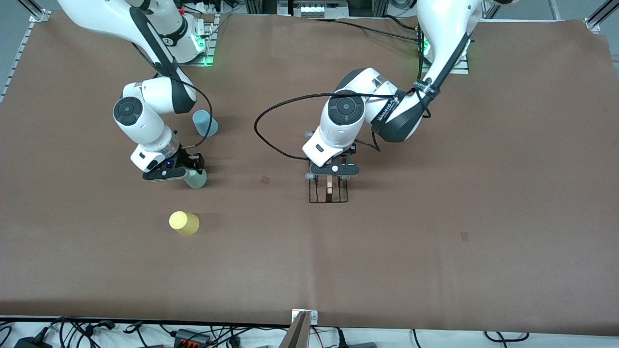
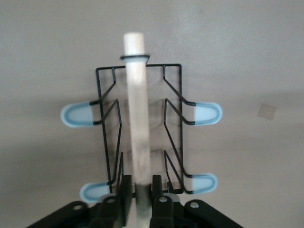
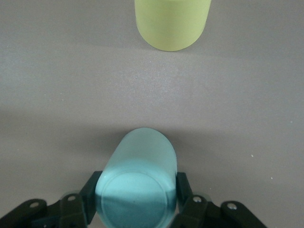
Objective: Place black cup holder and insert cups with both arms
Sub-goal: 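Lower the wire holder onto the table and open the left gripper, then carry the teal cup to the holder with the right gripper while the left gripper withdraws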
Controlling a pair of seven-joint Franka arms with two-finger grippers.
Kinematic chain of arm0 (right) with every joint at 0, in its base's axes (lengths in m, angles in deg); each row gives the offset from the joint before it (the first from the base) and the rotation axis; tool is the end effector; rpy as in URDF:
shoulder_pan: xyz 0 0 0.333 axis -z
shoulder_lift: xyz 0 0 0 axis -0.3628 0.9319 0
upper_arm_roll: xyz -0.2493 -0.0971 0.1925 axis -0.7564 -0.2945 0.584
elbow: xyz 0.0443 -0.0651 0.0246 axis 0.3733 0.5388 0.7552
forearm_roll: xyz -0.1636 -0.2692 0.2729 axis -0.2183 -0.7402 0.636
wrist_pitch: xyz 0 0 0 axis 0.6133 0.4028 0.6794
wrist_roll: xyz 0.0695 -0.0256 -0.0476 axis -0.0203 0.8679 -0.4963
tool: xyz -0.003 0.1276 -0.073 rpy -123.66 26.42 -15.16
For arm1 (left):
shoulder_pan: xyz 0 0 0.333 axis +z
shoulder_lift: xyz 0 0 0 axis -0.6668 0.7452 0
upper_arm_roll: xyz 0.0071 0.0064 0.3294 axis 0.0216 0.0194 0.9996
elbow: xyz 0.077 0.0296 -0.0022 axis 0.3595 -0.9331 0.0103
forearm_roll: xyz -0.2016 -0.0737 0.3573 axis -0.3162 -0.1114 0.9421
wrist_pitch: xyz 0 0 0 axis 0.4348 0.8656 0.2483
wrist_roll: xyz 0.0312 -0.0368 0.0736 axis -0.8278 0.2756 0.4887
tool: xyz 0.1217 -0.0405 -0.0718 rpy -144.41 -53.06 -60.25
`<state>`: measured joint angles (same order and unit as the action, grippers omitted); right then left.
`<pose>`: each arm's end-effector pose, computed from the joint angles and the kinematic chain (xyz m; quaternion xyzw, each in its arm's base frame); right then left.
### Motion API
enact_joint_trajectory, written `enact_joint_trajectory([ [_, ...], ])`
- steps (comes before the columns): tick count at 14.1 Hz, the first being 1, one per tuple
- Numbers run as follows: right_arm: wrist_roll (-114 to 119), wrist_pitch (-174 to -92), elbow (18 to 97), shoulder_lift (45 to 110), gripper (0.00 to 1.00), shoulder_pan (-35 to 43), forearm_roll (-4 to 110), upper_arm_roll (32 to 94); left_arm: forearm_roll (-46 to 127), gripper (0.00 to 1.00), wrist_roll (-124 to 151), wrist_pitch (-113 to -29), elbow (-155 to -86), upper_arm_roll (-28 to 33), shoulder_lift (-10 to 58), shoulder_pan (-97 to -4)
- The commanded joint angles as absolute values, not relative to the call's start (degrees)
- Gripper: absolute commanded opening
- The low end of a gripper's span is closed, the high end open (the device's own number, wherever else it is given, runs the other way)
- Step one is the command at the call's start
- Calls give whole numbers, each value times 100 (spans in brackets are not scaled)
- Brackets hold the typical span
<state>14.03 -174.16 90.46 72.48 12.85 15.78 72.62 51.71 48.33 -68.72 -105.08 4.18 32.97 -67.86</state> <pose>0.5503 0.1243 0.1745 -0.9965 -0.0566 -0.0589 0.0183 0.5616 -0.4709 0.2964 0.9977 0.0024 -0.0577 0.0354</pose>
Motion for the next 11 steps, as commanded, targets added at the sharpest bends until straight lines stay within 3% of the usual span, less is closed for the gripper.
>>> enact_joint_trajectory([
  [1, 1295, -17467, 9074, 7158, 8, 1240, 1583, 7236, 5263, 100, 4867, -6775, -10349, 450, 3288, -6784],
  [4, 1022, -17344, 9047, 6966, 7, 1292, 1583, 7236, 5271, 100, 4858, -6302, -10332, 511, 2902, -6722],
  [8, 1468, -15643, 8592, 6131, 6, 1222, 1592, 7332, 5420, 100, 4605, -4958, -10209, 635, 2296, -6135],
  [11, 3063, -14579, 7977, 5866, 6, 1065, 1609, 8042, 5763, 100, 3605, -4420, -10200, 626, 1848, -5485],
])
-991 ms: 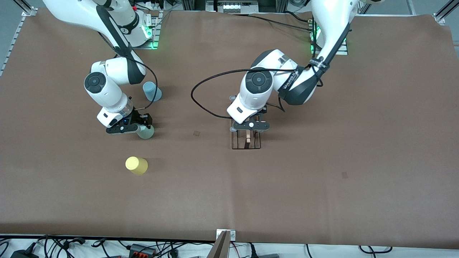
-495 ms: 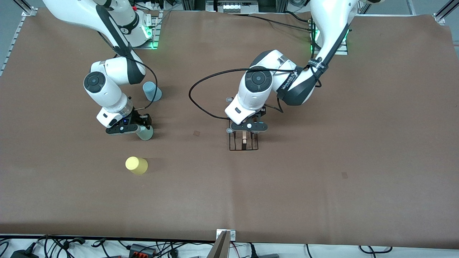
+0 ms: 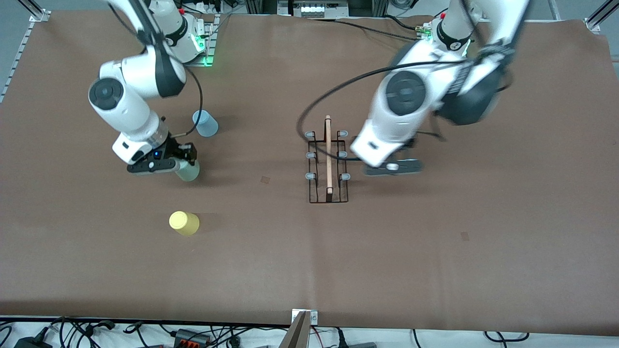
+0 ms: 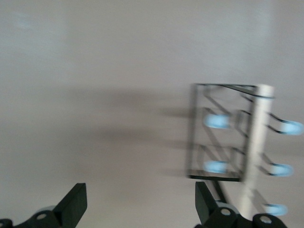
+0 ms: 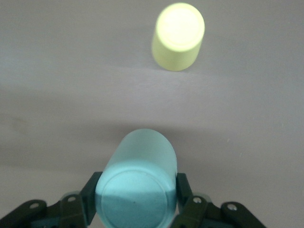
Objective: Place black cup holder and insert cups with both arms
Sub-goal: 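Carry the teal cup to the holder with the right gripper while the left gripper withdraws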
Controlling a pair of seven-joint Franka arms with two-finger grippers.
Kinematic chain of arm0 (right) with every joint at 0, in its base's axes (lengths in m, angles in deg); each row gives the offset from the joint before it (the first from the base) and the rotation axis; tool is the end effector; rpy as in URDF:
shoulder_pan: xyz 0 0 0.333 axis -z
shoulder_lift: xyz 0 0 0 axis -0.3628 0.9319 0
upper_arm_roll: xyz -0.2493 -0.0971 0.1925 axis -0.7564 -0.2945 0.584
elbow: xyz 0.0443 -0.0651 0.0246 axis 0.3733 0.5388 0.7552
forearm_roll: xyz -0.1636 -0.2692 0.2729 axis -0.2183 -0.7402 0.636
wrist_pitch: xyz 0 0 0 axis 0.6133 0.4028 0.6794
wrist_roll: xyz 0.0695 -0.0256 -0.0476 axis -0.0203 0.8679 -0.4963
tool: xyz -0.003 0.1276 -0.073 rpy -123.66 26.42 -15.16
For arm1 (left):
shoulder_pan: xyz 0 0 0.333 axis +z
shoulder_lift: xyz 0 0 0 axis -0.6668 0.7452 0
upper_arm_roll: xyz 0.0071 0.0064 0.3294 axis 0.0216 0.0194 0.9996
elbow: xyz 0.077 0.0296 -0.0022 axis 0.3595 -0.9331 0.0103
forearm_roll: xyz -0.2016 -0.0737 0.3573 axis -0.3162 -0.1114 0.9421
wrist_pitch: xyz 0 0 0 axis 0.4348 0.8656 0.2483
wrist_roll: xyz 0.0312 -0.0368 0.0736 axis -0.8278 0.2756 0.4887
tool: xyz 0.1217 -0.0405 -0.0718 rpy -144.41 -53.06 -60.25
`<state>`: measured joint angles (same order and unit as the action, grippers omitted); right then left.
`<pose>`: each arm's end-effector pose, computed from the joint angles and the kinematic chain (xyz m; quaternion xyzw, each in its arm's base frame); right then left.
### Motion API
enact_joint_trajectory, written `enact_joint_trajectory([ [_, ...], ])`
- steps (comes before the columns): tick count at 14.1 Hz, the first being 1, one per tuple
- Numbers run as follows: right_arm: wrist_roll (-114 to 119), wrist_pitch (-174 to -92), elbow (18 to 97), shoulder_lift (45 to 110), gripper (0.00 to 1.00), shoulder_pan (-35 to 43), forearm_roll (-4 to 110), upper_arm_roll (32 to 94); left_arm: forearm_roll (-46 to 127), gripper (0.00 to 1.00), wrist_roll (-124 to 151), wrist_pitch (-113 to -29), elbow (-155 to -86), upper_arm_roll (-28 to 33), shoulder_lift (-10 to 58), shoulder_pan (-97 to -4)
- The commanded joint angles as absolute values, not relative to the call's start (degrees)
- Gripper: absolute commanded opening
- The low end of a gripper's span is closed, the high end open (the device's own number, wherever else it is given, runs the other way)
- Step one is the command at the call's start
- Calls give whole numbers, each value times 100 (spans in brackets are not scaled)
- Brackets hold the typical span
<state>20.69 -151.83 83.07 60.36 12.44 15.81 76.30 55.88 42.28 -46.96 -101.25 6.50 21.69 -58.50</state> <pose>0.5567 0.1657 0.3118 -0.9987 -0.0347 -0.0346 0.0122 0.6049 -0.3170 0.4341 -0.9959 -0.0349 0.0669 0.0498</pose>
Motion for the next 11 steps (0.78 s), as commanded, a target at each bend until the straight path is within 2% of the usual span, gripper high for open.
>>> enact_joint_trajectory([
  [1, 3722, -14279, 7679, 5875, 6, 925, 1609, 8219, 5720, 100, 3114, -4297, -10200, 617, 1751, -5170],
  [3, 5129, -14118, 7142, 6076, 6, 443, 1618, 8439, 5684, 100, 2374, -4016, -10226, 547, 1540, -4624],
  [6, 6958, -14179, 6256, 6856, 6, -541, 1513, 8475, 5597, 100, 1775, -4023, -10593, 547, 1075, -4061],
  [9, 8286, -14179, 5622, 7639, 6, -1202, 769, 8475, 5421, 100, 1003, -4679, -11689, 547, 302, -3499],
  [11, 8632, -14302, 5540, 7913, 6, -1308, 494, 8475, 4948, 100, 448, -5260, -12289, 555, -42, -3015],
])
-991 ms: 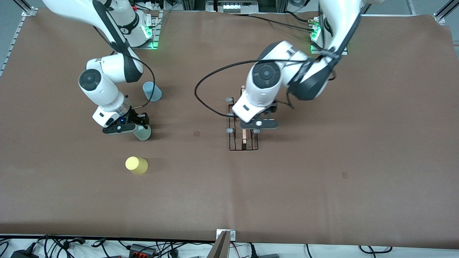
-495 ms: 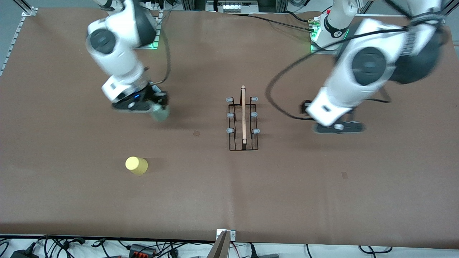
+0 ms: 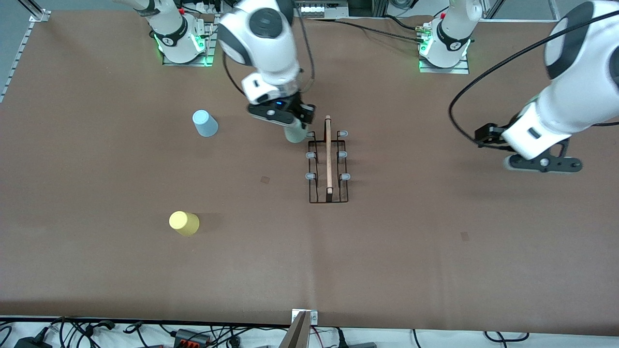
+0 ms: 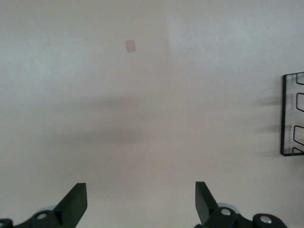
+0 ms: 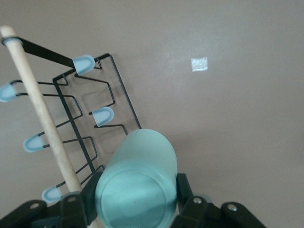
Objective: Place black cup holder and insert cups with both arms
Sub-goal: 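Carry the teal cup to the holder with the right gripper while the left gripper withdraws, then lower the teal cup onto a holder peg and open the right gripper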
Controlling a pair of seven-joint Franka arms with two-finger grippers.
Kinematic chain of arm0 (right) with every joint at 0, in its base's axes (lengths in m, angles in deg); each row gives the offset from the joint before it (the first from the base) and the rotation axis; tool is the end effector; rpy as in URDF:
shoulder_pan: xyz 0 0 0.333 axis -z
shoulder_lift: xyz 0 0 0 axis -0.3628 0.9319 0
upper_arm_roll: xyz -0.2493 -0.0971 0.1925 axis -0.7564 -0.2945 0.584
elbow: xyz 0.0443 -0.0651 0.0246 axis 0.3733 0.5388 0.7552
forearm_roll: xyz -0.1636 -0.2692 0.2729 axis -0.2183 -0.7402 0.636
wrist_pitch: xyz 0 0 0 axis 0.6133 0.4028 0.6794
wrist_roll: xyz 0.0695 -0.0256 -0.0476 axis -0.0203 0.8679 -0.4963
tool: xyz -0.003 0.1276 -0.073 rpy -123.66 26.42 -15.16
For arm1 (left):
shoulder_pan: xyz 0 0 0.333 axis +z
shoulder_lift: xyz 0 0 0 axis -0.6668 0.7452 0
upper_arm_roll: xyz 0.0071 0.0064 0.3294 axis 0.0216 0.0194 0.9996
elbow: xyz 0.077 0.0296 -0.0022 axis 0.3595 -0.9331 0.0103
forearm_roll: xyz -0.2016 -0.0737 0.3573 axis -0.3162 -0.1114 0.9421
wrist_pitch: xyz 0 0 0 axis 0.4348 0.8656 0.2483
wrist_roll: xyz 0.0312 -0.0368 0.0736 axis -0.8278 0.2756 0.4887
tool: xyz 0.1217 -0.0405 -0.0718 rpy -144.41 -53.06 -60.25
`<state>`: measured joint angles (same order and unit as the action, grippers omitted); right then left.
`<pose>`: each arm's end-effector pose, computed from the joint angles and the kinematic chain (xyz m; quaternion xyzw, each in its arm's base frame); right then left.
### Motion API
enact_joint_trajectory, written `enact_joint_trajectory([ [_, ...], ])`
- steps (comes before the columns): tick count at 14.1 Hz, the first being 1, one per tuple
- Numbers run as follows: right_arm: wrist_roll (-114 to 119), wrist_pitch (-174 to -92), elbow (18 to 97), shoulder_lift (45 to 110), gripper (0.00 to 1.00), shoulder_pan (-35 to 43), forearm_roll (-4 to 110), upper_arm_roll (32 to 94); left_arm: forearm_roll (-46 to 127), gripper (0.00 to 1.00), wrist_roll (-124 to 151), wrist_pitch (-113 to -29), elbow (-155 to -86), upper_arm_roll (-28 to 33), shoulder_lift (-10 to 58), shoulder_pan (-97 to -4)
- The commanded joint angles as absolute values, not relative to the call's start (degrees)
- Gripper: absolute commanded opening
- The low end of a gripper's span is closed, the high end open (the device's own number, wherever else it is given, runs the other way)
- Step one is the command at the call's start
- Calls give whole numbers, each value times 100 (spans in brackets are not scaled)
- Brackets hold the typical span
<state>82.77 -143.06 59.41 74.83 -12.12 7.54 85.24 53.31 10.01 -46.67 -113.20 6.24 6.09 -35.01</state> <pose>0.4574 0.5107 0.3427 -0.9813 0.1855 -0.0357 0.0361 0.6086 -0.0656 0.5060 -0.9972 0.0452 0.0562 0.0210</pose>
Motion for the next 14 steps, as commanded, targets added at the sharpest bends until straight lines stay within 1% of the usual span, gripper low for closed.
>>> enact_joint_trajectory([
  [1, 8651, -14398, 5540, 7949, 7, -1353, 493, 8475, 4842, 100, 272, -5332, -12309, 555, -35, -2744],
  [5, 8651, -14461, 5540, 7993, 8, -1397, 528, 8475, 5103, 100, 181, -5167, -11862, 590, 185, -2627],
  [6, 8651, -14469, 5540, 8028, 14, -1397, 511, 8475, 5148, 100, 269, -5140, -11730, 625, 290, -2609],
  [7, 8651, -14522, 5540, 8098, 42, -1397, 502, 8475, 5148, 100, 331, -5148, -11677, 626, 299, -2618],
  [8, 8659, -14653, 5540, 8177, 99, -1406, 467, 8475, 5174, 100, 419, -5174, -11667, 608, 308, -2635],
  [11, 8511, -14760, 5523, 8178, 100, -1406, 458, 8467, 5183, 100, 526, -5131, -11676, 573, 291, -2627],
  [13, 8493, -14646, 5374, 8099, 100, -1336, 458, 8440, 5183, 100, 490, -5139, -11676, 608, 264, -2627],
  [14, 8458, -14541, 5373, 7985, 100, -1214, 441, 8440, 5175, 100, 490, -5140, -11746, 643, 134, -2731],
])
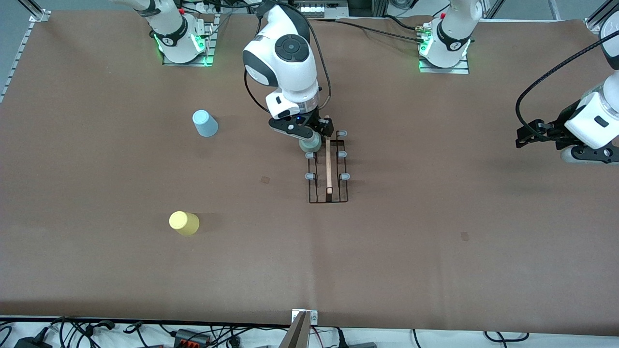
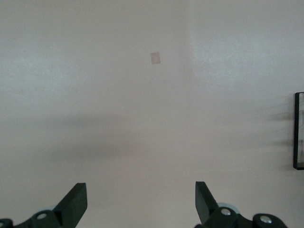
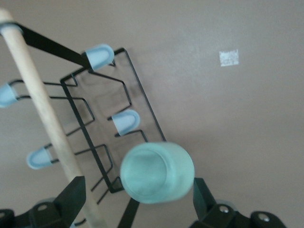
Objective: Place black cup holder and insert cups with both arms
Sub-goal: 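Lower the teal cup onto a holder peg and open the right gripper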
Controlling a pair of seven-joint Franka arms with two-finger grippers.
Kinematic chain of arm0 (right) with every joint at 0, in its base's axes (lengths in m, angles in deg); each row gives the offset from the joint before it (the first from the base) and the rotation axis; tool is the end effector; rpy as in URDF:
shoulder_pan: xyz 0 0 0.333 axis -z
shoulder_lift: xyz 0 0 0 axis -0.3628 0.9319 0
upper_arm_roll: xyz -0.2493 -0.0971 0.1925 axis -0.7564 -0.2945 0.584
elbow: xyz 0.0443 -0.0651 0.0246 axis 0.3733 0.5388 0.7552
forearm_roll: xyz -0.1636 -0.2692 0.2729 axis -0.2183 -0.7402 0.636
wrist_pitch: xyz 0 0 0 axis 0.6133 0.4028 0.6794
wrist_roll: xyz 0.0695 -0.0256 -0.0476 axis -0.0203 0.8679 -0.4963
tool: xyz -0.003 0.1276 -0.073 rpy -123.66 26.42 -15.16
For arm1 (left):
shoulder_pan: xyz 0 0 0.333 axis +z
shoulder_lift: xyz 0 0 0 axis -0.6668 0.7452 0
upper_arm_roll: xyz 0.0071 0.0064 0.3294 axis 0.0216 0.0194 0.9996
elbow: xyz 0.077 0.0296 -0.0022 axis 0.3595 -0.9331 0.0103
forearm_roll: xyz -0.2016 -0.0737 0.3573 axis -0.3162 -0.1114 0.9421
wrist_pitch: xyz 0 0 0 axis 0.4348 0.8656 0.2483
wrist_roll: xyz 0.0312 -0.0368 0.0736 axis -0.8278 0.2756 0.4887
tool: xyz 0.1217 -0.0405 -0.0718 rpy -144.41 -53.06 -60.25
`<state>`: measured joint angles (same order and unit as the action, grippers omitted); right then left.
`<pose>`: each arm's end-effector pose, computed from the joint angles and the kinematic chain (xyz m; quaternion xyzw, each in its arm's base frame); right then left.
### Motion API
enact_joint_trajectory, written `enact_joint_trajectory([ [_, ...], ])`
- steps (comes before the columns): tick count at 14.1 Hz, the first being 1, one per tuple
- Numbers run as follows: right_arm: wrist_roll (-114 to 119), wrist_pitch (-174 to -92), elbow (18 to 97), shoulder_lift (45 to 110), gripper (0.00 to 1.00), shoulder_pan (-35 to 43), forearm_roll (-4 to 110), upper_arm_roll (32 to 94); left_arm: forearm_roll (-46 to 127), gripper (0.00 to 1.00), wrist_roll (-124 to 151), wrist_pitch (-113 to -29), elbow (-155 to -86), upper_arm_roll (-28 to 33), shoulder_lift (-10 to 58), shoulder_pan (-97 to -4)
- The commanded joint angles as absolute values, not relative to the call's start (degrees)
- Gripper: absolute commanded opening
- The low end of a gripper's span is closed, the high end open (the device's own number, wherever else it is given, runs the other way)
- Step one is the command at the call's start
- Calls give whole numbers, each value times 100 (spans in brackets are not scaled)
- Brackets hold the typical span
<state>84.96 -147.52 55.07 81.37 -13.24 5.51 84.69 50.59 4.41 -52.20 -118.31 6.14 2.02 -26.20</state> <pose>0.4759 0.5357 0.3100 -0.9785 0.1931 -0.0440 0.0569 0.6015 0.0162 0.5113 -0.9997 0.0161 0.0200 0.0003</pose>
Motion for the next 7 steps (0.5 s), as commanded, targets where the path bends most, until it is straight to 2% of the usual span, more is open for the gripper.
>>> enact_joint_trajectory([
  [1, 8144, -14435, 5399, 7880, 100, -1004, 432, 8440, 5175, 100, 481, -5140, -11790, 817, 37, -2993],
  [3, 6944, -13884, 5426, 7712, 100, -468, 440, 8432, 5131, 100, 481, -5175, -11913, 1493, -34, -3547],
  [5, 5521, -13443, 5435, 7677, 100, 182, 440, 8344, 5131, 100, 481, -5323, -12280, 1705, -349, -3855],
  [7, 4175, -13450, 5496, 7694, 100, 789, 440, 8221, 5139, 100, 490, -5561, -12651, 2057, -640, -4382],
])
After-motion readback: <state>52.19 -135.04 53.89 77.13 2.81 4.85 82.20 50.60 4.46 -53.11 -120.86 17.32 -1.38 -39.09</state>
